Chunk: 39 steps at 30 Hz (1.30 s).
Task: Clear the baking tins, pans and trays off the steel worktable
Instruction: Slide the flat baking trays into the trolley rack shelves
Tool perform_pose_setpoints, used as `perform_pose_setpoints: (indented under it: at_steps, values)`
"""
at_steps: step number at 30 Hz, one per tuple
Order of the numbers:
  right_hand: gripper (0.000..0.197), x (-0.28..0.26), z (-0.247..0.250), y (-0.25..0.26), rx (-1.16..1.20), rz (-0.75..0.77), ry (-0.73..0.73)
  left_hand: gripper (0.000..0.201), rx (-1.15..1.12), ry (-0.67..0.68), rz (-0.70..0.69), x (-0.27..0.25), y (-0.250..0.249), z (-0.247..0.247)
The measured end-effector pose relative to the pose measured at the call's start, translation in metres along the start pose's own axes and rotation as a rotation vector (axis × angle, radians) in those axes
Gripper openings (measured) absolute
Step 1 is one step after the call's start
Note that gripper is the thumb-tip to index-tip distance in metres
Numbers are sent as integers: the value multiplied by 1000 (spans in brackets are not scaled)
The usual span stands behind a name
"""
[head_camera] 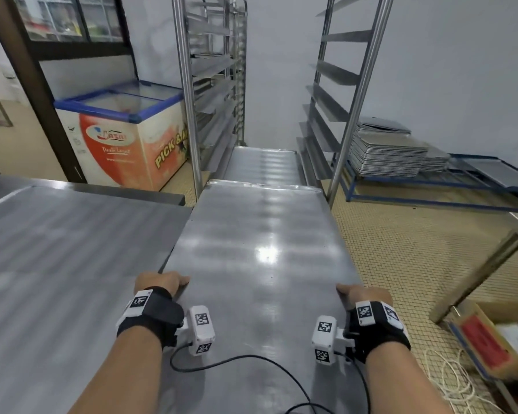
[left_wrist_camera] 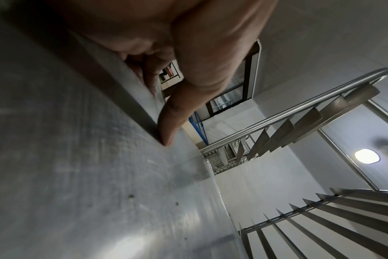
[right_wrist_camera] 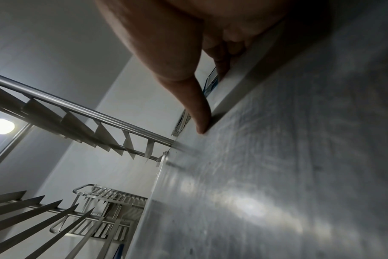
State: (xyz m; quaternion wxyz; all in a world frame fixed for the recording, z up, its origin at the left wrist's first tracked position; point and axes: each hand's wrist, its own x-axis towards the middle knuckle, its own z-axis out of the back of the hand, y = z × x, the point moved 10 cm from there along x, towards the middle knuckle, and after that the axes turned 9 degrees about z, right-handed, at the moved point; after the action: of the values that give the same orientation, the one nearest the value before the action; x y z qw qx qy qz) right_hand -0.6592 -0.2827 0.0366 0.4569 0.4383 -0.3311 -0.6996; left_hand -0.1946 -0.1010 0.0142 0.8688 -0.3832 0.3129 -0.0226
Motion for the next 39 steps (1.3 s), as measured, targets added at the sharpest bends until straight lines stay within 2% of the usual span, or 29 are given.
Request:
perform_pose_setpoints:
  at_steps: [2, 7, 9, 10, 13, 17, 21, 31, 37, 39]
  values:
    - [29, 12, -11, 8, -38, -5, 9, 55, 46, 11, -2, 13, -13, -9]
    - [32, 44, -39, 21, -85, -22, 12, 49, 59, 13, 44, 45, -32, -23]
    - [39, 57, -50, 22, -82, -11, 39, 48, 29, 7, 69, 53, -36, -29]
    - [41, 63, -55, 22, -75, -10, 52, 50, 16, 7, 97, 57, -35, -32]
    - [30, 80, -61, 24, -49, -51, 8, 56, 4, 18, 122, 70, -46, -44]
    - [34, 105, -77, 31, -36, -101, 3, 61, 16, 28, 143, 89, -65, -60]
    - [35, 140, -91, 48, -28, -104, 1, 55, -9, 33, 145, 108, -93, -79]
    - [39, 223, -130, 98, -35, -80, 40, 56, 27, -2, 151, 157, -166, -128]
    - [35, 262, -152, 108, 8, -83, 32, 49, 37, -11, 166, 190, -184, -156]
    - [40, 271, -161, 110, 27, -71, 30, 46, 24, -28, 156, 199, -190, -162]
